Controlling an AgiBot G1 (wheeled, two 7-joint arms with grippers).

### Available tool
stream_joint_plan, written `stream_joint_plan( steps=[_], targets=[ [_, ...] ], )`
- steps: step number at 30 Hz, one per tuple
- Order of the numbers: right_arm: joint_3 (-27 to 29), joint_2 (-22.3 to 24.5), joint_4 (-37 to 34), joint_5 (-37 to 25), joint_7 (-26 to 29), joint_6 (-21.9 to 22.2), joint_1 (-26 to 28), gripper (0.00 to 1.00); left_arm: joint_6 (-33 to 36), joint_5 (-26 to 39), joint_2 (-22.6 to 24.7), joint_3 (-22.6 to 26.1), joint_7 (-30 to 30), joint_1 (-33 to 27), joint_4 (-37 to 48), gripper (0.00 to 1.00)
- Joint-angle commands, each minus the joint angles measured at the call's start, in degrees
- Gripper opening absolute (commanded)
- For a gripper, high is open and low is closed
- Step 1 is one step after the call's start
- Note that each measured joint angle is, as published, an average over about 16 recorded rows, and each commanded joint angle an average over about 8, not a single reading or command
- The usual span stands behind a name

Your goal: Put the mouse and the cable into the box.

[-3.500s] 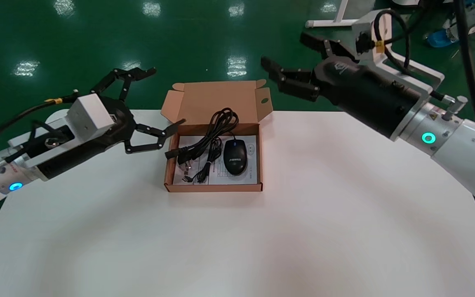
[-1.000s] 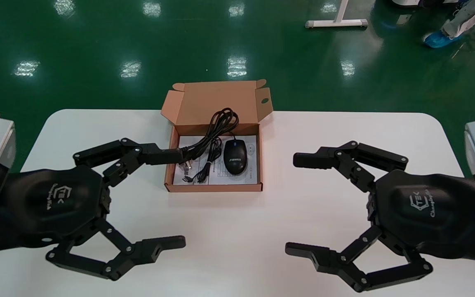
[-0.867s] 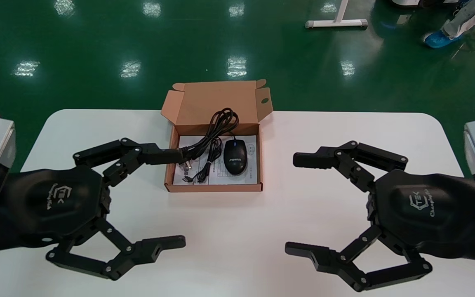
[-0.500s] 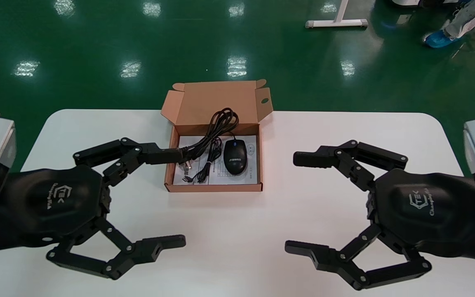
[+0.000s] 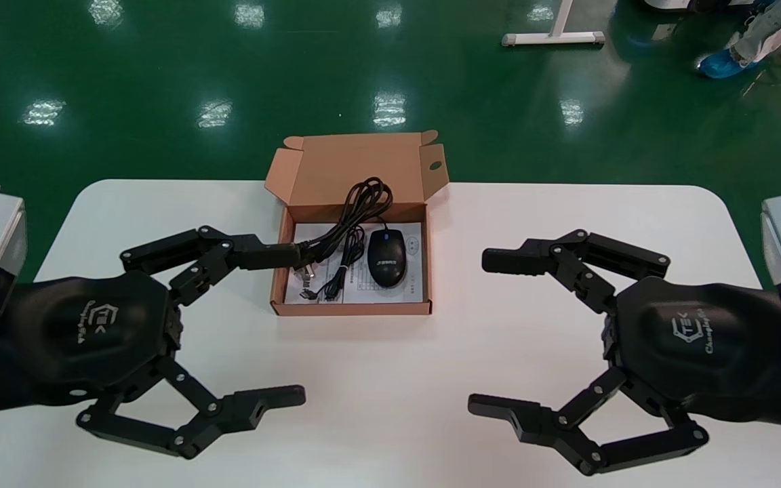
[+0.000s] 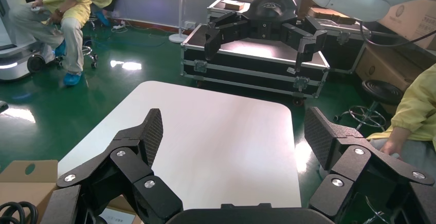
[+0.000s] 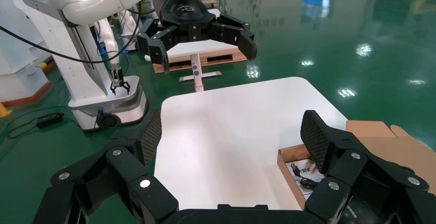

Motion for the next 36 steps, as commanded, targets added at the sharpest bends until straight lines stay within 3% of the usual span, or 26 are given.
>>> stream_joint_plan(
  steps=[1, 36],
  targets=[
    [0.00, -0.01, 0.00, -0.01, 0.00, 0.01, 0.00, 1.00, 0.00, 0.00, 0.00, 0.00, 0.01, 0.00, 0.00, 1.00],
    [0.00, -0.01, 0.00, -0.01, -0.04, 0.01, 0.00, 1.00, 0.00, 0.00, 0.00, 0.00, 0.01, 0.00, 0.00, 1.00]
  ],
)
